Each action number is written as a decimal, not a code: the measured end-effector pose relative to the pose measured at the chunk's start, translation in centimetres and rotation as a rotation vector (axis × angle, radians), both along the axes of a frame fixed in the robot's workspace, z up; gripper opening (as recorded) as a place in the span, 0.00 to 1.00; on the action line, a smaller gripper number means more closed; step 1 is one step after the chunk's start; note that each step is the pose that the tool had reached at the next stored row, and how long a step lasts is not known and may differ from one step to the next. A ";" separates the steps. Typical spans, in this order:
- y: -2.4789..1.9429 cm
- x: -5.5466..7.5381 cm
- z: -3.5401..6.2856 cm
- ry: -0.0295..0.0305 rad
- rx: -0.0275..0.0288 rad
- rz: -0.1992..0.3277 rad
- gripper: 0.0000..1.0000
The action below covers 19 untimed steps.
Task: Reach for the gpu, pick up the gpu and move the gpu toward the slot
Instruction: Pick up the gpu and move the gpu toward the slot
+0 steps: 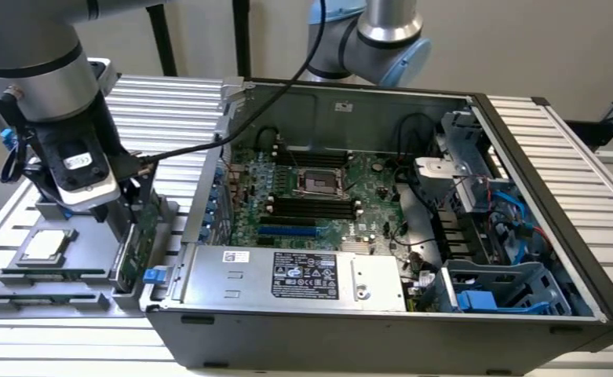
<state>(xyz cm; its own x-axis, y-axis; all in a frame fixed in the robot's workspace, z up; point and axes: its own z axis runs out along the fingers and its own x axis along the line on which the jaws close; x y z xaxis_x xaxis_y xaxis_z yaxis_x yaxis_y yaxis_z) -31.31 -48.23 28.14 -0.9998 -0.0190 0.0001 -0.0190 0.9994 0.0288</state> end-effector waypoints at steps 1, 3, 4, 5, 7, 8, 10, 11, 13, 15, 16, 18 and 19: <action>0.00 0.0 -0.19 -0.0002 0.0000 0.000 0.48; -0.01 0.0 -0.55 -0.0004 0.0001 0.000 0.48; -0.01 0.0 -0.73 -0.0004 0.0001 0.000 0.48; -0.01 0.0 -0.91 -0.0005 0.0001 0.000 0.48; -0.01 0.0 -1.27 -0.0008 0.0001 0.000 0.48; -0.01 0.0 -1.46 -0.0009 0.0001 0.000 0.48; -0.01 0.0 -1.82 -0.0012 0.0001 0.001 0.48; -0.01 0.0 -2.00 -0.0015 0.0001 0.001 0.48; -0.01 0.0 -2.36 -0.0021 0.0001 0.002 0.48; -0.01 0.0 -2.73 -0.0038 -0.0001 0.004 0.48; -0.01 0.0 -2.91 -0.0051 0.0000 0.005 0.48; 0.01 0.0 -3.25 -0.0102 -0.0001 0.007 0.48; 0.03 0.0 -3.38 -0.0143 -0.0001 0.008 0.48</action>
